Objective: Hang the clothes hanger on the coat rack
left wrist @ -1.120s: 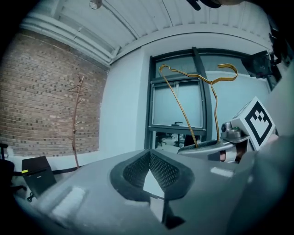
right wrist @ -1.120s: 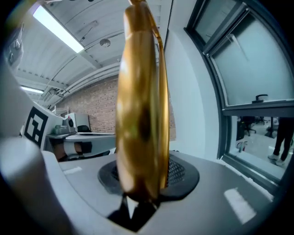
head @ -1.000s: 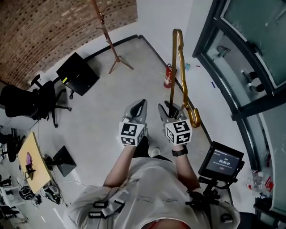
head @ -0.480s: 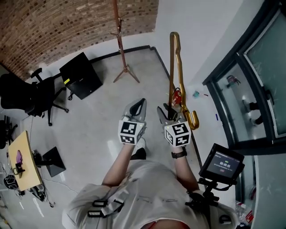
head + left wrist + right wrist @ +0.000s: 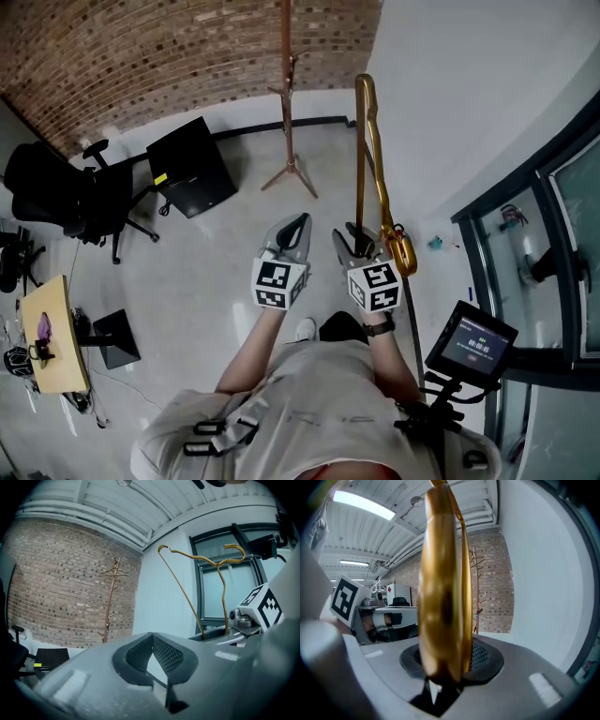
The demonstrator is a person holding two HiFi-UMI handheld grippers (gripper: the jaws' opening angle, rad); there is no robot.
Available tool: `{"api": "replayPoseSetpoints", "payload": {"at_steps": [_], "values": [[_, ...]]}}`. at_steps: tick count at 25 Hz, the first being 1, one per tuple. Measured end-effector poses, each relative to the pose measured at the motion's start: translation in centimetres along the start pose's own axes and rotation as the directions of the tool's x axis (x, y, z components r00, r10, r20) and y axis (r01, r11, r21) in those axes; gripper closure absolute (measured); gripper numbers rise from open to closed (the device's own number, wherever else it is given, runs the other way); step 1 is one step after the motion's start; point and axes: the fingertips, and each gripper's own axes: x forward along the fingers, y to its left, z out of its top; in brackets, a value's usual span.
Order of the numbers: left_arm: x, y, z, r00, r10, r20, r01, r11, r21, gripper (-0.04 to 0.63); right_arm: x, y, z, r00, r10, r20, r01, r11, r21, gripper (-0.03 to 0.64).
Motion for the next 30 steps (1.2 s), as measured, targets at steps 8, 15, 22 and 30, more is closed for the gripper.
{"api": "replayPoseSetpoints", "payload": {"at_steps": [8, 15, 22, 30], "values": [[6.4, 6.9, -0.6, 0.994, 0.104, -0.018, -0.105, 0.993, -0.058, 0.595, 9.5, -3.4, 1.1, 0.993, 0.115, -0.037, -0.116, 0.993, -0.023, 0.511], [17.5, 14.6, 6.2, 0.981, 0.184, 0.057, -0.184, 0.983, -0.003, 0.595, 20.8, -9.9, 11.8, 0.969, 0.243, 0.037, -0.237, 0.964, -0.124, 0.509], [23.3, 15.7, 7.9, 0.978, 0.189, 0.092, -0.192, 0.981, 0.029, 0.595, 24.0, -13.7, 13.5, 0.962, 0.269, 0.054, -0.257, 0.952, -0.169, 0.509], [29.6, 20.5, 8.3, 0.97, 0.238, 0.04, -0.239, 0.971, 0.012, 0.595, 31.3, -19.0, 13.3, 0.945, 0.327, -0.019, -0.327, 0.941, -0.085, 0.509]]}}
